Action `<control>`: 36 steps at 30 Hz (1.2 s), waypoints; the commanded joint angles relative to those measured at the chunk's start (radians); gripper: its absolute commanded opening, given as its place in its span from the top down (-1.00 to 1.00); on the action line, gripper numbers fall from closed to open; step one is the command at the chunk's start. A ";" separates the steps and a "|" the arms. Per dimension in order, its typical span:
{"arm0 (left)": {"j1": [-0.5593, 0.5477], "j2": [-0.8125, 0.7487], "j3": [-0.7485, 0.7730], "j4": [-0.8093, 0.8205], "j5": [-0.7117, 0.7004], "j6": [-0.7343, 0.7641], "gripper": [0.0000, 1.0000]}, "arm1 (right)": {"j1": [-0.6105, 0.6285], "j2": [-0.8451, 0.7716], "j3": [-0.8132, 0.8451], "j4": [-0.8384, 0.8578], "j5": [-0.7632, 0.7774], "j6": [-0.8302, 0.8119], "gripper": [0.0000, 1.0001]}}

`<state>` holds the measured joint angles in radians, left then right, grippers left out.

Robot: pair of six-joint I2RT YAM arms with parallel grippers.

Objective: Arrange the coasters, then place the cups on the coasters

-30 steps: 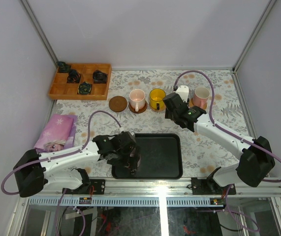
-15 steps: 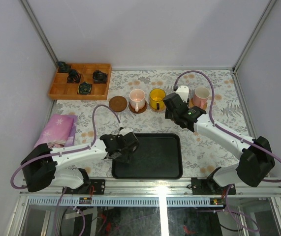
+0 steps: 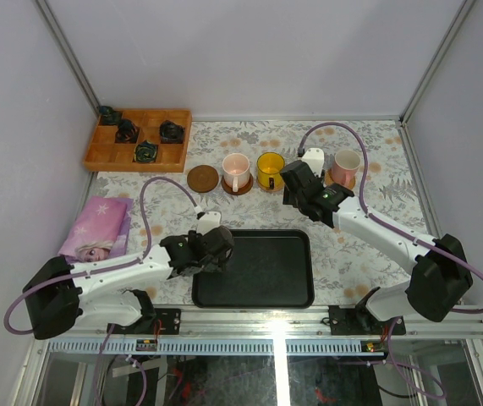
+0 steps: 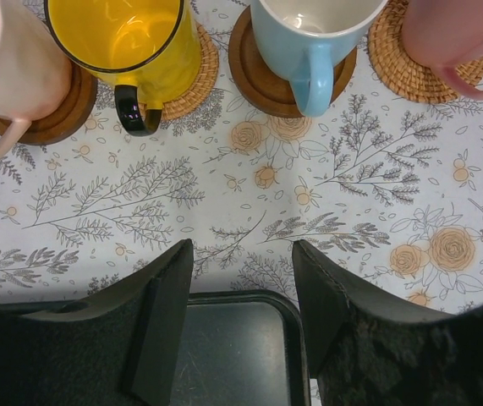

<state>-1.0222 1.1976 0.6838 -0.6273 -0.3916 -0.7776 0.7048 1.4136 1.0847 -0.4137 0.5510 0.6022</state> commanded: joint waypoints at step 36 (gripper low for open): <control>-0.002 -0.032 0.061 0.106 -0.234 0.014 1.00 | -0.008 -0.056 -0.033 0.007 0.096 -0.015 -0.08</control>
<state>-1.0271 1.2491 0.6754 -0.5354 -0.5095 -0.7910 0.7040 1.4162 1.0664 -0.4076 0.5678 0.5835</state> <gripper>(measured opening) 0.174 0.545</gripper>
